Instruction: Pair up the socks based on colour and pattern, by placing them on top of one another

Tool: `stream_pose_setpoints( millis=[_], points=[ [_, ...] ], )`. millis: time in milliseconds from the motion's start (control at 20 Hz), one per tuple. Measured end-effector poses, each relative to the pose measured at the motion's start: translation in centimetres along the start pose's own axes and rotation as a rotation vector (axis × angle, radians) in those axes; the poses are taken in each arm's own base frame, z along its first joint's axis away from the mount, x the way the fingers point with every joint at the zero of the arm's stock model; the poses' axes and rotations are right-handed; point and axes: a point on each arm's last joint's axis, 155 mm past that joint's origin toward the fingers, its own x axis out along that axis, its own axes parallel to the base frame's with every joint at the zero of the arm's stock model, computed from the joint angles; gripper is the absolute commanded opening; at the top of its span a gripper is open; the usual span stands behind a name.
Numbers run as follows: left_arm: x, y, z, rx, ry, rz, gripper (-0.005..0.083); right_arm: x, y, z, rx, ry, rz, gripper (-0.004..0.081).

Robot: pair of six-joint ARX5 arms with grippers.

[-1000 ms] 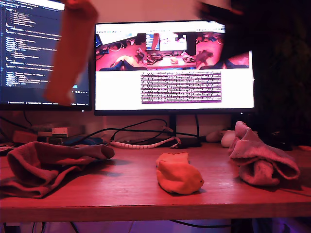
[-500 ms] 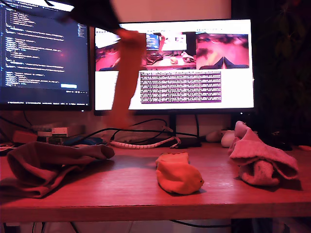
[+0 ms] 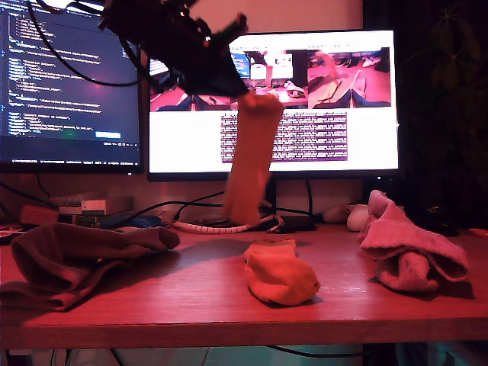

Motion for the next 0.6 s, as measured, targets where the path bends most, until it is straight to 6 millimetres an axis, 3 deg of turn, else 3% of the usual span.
stream_pose_setpoints(
  millis=[200,450,600],
  points=[
    [0.3,-1.7,-2.6,-0.108,0.1,-0.045,-0.002,0.0,0.0,0.0,0.0,0.0,0.002,-0.0011],
    [1.3,-4.4,-12.4,-0.226,0.43,-0.105,-0.002,0.0,0.1,0.0,0.0,0.0,0.003,-0.0011],
    [-0.4,-5.6,-15.7,-0.29,0.583,-0.132,-0.002,0.0,0.1,0.0,0.0,0.0,0.003,-0.0011]
  ],
)
